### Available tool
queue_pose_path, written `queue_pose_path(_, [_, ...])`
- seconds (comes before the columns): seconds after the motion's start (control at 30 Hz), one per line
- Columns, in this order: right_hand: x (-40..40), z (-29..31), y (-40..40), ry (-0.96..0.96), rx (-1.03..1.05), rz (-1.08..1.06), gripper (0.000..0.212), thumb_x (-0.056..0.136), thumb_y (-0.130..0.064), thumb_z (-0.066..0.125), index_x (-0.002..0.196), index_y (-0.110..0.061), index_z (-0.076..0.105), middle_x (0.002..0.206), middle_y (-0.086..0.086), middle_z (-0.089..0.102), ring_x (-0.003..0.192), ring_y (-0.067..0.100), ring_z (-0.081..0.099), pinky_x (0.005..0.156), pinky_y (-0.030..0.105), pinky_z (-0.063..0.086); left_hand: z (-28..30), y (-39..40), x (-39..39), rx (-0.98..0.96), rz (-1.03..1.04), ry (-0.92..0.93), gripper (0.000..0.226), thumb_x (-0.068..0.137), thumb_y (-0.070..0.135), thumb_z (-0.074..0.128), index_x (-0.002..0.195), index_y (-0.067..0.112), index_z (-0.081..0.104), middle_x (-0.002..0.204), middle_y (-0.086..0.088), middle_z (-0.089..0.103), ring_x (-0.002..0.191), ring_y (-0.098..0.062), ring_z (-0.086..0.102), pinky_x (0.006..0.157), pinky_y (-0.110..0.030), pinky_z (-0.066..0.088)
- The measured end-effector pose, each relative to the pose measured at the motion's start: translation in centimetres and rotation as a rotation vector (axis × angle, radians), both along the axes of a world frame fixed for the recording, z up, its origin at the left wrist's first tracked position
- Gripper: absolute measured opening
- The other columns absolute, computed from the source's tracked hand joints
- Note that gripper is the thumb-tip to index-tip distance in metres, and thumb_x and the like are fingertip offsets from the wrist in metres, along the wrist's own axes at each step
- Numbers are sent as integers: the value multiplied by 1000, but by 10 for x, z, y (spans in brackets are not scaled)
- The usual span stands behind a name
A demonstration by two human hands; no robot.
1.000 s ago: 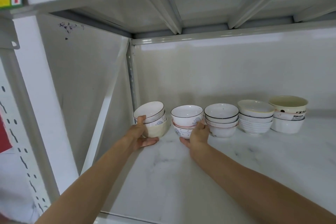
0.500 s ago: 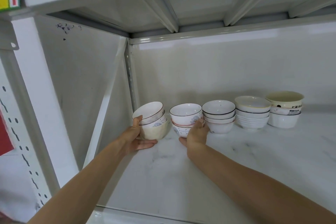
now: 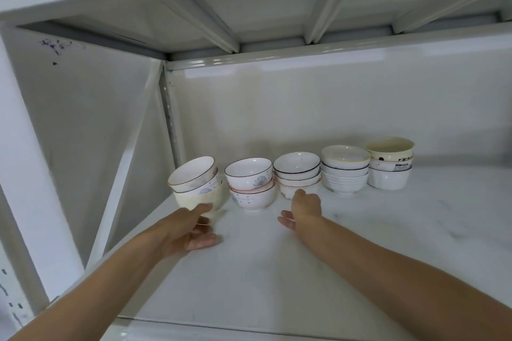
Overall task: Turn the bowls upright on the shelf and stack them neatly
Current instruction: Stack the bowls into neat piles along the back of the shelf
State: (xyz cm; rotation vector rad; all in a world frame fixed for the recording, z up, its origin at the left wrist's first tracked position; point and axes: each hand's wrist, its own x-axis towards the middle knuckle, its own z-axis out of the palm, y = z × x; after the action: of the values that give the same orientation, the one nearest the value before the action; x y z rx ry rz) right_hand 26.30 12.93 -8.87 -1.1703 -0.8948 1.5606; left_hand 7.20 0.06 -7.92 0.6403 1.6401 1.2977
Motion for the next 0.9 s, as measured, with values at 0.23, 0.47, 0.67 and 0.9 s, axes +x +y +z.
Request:
queue_pose_path(0.23, [82,2,44,60,-10,-209,32,99,-19,39,127,-6,44,104,13,54,99,33,62,41,32,53,9,43,114,83,-219,-161,53,91,31,62,131,1,47,130,-14,51,93,-41,70,84,-44,58])
queue_pose_path(0.47, [147,5,79,75,15,-136,49,99,-37,46,135,-3,43,118,7,48,106,31,60,76,41,56,9,104,187,158,4,-195,86,85,55,62,149,14,21,159,-1,13,95,-35,70,100,-44,50])
queue_pose_path(0.67, [162,12,88,54,36,117,72,87,-68,45,141,-20,38,153,-1,30,98,32,66,91,40,55,9,127,199,284,199,-200,93,75,63,67,142,11,31,140,4,31,99,-33,65,77,-44,60])
queue_pose_path(0.9, [154,21,109,25,32,255,83,70,-80,55,129,-23,44,132,13,55,92,37,68,79,43,59,10,140,195,300,234,-193,98,64,77,65,140,23,35,133,0,51,71,-37,73,69,-46,61])
